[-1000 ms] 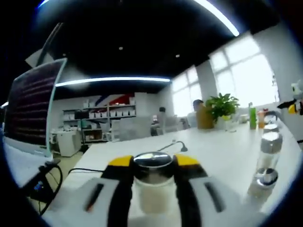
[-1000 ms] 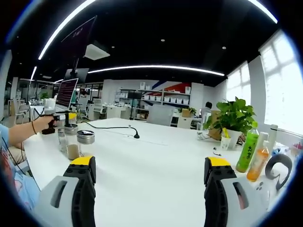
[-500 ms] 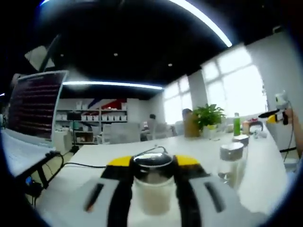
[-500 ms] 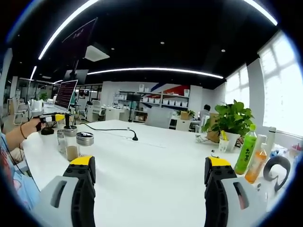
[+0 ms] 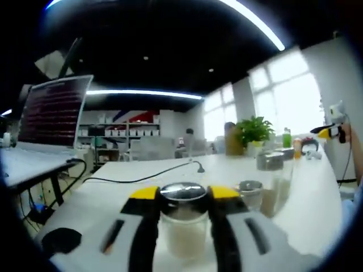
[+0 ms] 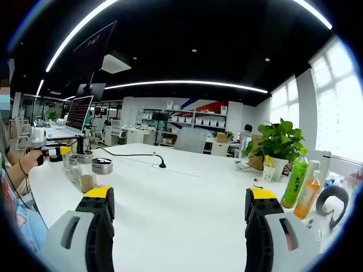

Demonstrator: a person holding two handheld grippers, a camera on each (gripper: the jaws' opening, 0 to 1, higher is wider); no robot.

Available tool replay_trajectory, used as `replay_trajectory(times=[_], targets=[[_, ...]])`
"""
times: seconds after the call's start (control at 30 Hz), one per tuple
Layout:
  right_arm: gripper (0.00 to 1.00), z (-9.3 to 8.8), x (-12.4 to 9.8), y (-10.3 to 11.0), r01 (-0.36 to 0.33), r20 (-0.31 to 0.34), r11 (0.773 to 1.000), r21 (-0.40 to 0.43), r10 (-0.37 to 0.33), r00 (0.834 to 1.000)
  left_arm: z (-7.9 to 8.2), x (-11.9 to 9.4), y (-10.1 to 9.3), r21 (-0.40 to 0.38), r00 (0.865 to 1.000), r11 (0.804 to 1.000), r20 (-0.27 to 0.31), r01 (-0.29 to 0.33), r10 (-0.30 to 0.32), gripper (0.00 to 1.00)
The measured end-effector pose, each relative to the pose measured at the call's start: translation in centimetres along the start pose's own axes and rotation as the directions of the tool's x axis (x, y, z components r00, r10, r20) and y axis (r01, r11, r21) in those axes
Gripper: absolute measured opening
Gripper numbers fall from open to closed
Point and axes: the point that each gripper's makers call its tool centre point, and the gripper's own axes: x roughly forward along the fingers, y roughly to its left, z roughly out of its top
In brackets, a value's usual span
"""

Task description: Rotate the seasoning bottle until the label or dispensing opening points toward the visible target arrow and the bottle remains upright within the marked orientation range

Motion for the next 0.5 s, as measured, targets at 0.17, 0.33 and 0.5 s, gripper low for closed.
replay_trajectory(times=[0.17, 0.33, 0.5], targets=[[0.99, 0.0, 0.0, 0.1, -0.002, -0.001, 1.000, 0.001, 0.002, 1.000, -0.4, -0.3, -0.5, 0.019, 1.000, 1.000, -0.003, -0.018, 0.018, 0.34], [0.99, 0.0, -0.1, -0.1, 0.004, 0.001, 1.000, 0.000, -0.004, 1.000, -0.7, -0.1, -0.8, 0.022, 0.999, 0.999, -0.006, -0.039, 0.039, 0.34], [0.99, 0.1, -0.1, -0.1, 0.001, 0.002, 1.000, -0.003, -0.001, 1.000, -1.3, 0.0, -1.7, 0.034, 0.999, 0.999, -0.029, -0.030, 0.031, 0.34]])
